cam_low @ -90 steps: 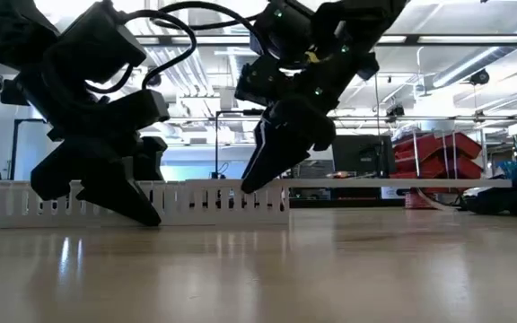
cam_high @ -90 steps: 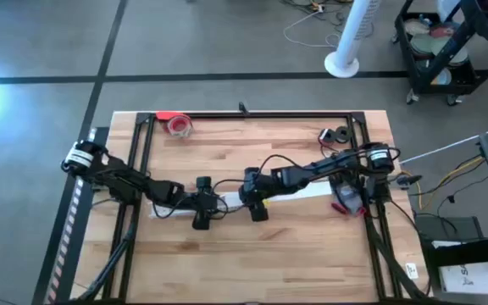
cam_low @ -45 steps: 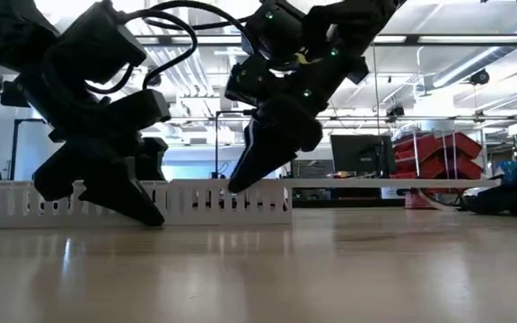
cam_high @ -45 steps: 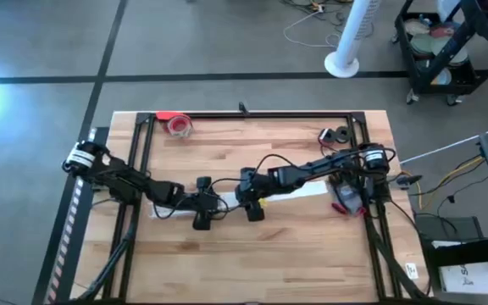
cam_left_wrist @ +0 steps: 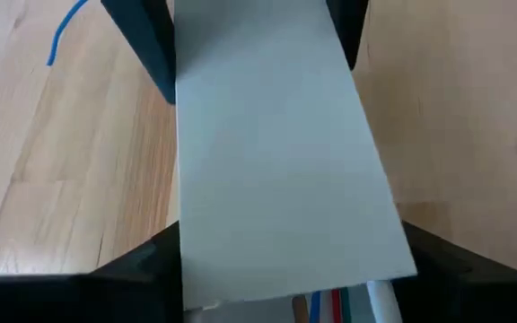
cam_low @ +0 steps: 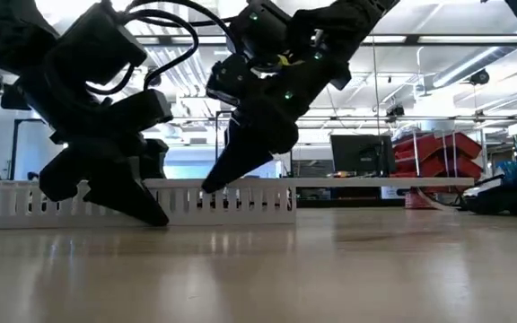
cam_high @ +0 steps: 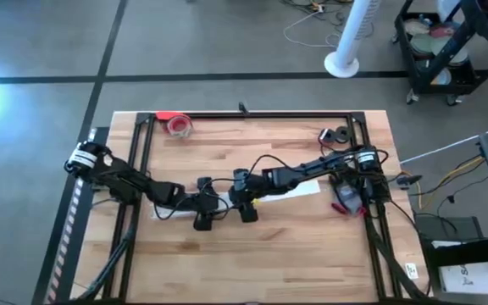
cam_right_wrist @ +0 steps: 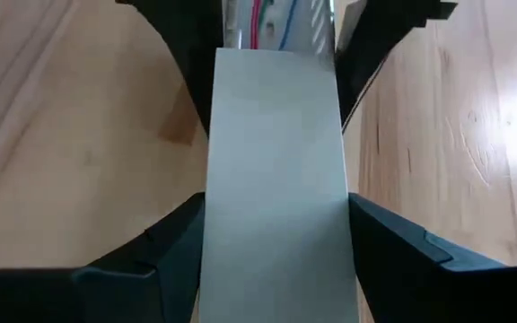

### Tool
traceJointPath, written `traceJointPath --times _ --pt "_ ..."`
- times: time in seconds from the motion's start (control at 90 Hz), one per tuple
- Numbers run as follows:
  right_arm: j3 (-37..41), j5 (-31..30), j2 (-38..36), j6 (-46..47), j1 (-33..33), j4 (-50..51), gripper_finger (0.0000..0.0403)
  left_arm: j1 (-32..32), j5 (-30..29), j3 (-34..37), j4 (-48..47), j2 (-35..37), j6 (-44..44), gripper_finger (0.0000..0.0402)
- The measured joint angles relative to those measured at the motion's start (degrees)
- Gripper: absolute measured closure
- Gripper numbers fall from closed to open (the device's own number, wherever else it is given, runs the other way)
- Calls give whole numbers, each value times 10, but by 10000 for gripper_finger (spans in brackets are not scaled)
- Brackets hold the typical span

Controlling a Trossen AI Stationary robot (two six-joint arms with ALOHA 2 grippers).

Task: Ziptie cables
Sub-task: Close the white cable duct

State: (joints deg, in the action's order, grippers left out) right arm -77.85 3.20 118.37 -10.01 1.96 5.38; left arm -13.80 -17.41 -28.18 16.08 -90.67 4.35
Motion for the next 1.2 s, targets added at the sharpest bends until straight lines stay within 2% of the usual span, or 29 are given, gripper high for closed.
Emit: traceJointPath --times 0.178,0.278,0.533,0.656,0.867,1.0,1.078,1.2 --pt "-10 3 12 11 0 -16 184 0 3 -9 -19 18 6 131" --pt "-10 3 12 13 0 -10 184 0 9 -9 -59 59 12 119" --pt "-9 0 6 12 0 12 184 -23 11 -5 -244 204 107 115" --pt "-8 -2 1 10 -1 26 184 -54 11 19 -291 232 151 121" --pt "-7 -2 -5 4 -2 35 183 -70 5 62 -263 217 186 127" --pt "-7 -2 -6 4 -2 36 184 -70 -2 80 -194 182 183 131" --pt "-7 0 -7 4 -2 36 182 -70 -4 84 -154 156 180 145" --pt "-6 0 -6 20 -2 37 181 -70 -5 79 -142 116 178 181"
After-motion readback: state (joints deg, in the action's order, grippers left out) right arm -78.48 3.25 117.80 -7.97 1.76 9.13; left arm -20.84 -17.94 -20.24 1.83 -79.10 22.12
